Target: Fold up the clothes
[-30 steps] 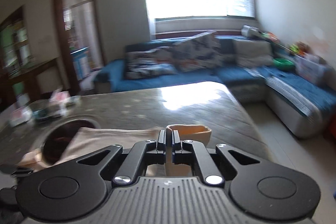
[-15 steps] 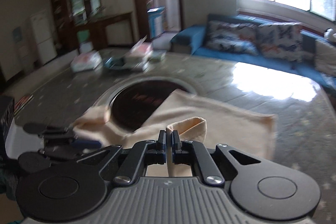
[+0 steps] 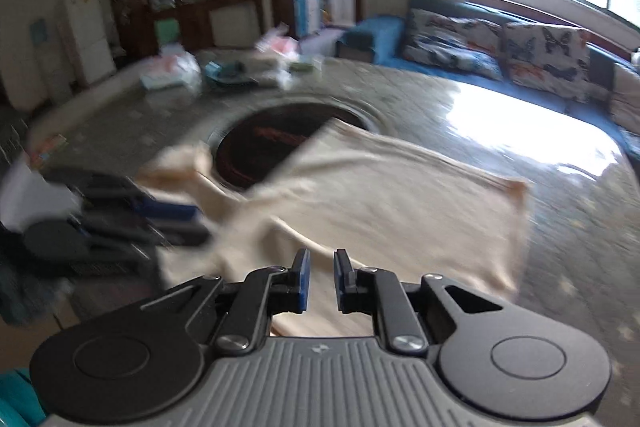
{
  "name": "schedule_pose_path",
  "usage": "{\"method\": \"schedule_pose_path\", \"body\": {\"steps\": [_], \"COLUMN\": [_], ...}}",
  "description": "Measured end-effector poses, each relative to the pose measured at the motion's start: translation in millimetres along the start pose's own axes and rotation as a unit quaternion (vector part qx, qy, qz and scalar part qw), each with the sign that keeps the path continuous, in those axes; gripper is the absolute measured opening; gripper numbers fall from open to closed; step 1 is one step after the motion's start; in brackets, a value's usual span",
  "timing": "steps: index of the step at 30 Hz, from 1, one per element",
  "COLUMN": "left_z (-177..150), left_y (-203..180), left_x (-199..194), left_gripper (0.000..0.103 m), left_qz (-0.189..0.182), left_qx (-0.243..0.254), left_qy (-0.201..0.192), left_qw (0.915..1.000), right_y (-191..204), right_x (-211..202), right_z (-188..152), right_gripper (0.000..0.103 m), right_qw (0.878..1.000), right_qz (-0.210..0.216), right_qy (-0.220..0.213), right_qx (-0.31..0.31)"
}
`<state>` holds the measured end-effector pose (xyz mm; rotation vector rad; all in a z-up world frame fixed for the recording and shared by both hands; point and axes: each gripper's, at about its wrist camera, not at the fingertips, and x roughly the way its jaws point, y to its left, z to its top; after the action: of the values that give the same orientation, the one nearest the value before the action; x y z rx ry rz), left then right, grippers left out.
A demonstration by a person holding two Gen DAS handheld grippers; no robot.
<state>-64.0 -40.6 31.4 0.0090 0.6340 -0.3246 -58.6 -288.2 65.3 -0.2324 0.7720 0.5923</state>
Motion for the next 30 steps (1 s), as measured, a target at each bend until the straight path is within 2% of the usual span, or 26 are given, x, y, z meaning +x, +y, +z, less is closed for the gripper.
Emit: {"method": "schedule_pose_path", "body": {"steps": [6, 11, 18, 23, 27, 30], "left_z": [5.2, 9.5, 15.2, 13.6, 14.9, 15.8], "left_y": [-20.8, -26.3, -27.7, -19.9, -12.5, -3.1], "left_x": [21.6, 40.8, 53.5, 63.6, 54.6, 40.5], "left_gripper": [0.031, 0.03, 0.03, 0.029, 0.029, 0.03], "left_qz": [-0.03, -0.034, -0.037, -0.028, -0.026, -0.008], "left_qx": [0.025, 0.029, 0.022, 0.0, -0.011, -0.022], "left_qy": [0.015, 0.032, 0.039, 0.052, 0.042, 0.025], "left_qw": [0.9991, 0.9985, 0.9983, 0.9983, 0.9987, 0.9994], "right_y": [-39.0, -58.8, -60.5, -63.9, -60.3, -50.6], "right_x": [3.7, 9.0, 11.3, 33.7, 32.1, 29.2], "right_z": [-34.3, -47.2, -24.9, -21.0, -18.3, -12.9], "right_gripper": [0.012, 0.012, 0.012, 0.012, 0.012, 0.012], "right_qw": [0.997, 0.995, 0.998, 0.997, 0.998, 0.999], "right_qz": [-0.047, -0.053, -0.048, -0.049, -0.051, -0.038], "right_qy": [0.041, 0.054, 0.021, 0.031, 0.03, 0.025], "right_qx": [0.042, 0.063, 0.043, 0.041, 0.032, 0.017]}}
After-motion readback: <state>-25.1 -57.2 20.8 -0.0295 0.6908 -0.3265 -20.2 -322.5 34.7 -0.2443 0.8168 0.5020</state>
